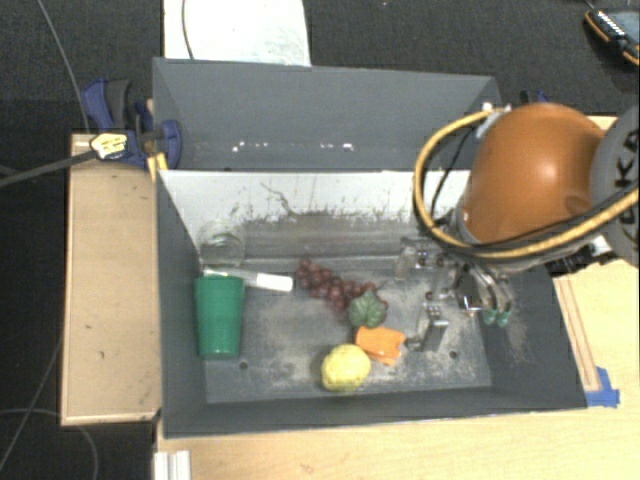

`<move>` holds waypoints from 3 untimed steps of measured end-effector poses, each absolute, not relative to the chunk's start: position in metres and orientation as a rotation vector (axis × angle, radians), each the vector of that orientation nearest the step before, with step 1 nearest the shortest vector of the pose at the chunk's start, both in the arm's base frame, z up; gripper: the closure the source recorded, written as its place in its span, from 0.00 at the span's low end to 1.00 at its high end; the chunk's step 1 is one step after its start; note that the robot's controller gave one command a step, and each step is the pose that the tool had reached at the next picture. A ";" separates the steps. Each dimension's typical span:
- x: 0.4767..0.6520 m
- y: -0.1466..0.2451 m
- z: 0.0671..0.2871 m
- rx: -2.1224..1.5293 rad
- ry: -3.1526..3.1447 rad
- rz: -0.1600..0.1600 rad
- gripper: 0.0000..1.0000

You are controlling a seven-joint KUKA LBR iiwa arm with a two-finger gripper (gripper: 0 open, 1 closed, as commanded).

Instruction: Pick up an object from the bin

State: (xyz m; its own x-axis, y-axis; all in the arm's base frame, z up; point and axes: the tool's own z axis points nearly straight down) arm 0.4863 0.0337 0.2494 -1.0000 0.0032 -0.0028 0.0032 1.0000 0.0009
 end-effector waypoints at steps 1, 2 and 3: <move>0.480 0.049 0.217 0.147 3.134 0.003 0.00; 0.482 0.065 0.206 0.125 3.136 0.002 0.00; 0.477 0.062 0.164 0.343 3.123 0.003 0.00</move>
Offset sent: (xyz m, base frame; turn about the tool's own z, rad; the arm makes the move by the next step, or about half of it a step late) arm -0.0044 0.0309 -0.0434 0.0789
